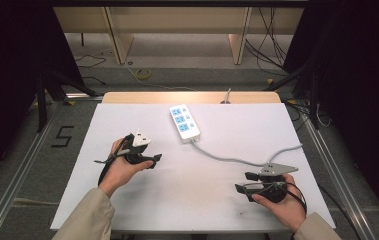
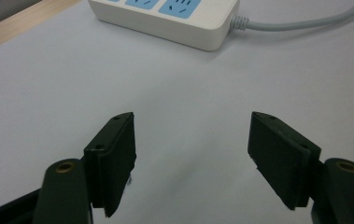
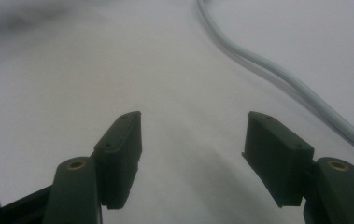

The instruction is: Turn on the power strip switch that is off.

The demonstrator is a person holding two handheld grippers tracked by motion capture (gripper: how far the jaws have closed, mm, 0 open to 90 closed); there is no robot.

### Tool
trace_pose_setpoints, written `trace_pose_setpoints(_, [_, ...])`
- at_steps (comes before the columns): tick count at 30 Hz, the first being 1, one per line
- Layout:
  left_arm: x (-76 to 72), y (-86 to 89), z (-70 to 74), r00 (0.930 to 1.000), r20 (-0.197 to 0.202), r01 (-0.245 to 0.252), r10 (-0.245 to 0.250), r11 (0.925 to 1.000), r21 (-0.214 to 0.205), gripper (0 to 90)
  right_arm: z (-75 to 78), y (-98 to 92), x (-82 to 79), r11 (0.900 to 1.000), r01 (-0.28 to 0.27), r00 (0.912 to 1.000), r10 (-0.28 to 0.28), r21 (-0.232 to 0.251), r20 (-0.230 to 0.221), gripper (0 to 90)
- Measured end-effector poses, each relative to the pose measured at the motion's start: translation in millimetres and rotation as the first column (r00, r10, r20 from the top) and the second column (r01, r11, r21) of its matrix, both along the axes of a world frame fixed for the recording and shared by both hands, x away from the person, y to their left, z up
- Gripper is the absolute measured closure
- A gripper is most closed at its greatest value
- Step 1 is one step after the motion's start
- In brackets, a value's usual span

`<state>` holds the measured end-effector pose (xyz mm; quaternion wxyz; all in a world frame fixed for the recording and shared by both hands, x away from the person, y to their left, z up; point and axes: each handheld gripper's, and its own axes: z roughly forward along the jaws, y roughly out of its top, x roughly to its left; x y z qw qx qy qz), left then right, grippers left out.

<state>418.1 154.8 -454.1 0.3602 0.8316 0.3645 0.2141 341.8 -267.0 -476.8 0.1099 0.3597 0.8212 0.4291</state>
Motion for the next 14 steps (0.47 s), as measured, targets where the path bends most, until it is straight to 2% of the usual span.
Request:
trace_pose_setpoints(5, [-17.7,3.5,-8.4,0.9999,0.005,-0.009,0.009,0.9999,-0.006,31.3,0.2,-0.2,-0.2,1.0000,-0.003,1.0000,0.003,0.001,0.002,37.6])
trace_pose_setpoints(8, [-28.2,8.3,-13.2,1.0000,-0.004,-0.008,0.008,0.9999,0.006,30.6,0.8,-0.6,-0.3,1.0000,-0.004,1.0000,0.004,0.002,0.005,37.4])
trace_pose_setpoints(14, [-36.4,18.1,-22.5,0.9989,-0.008,-0.046,0.046,0.9988,0.020,28.3,1.7,-1.9,-0.6,1.0000,0.001,0.9999,-0.001,-0.001,0.010,37.1])
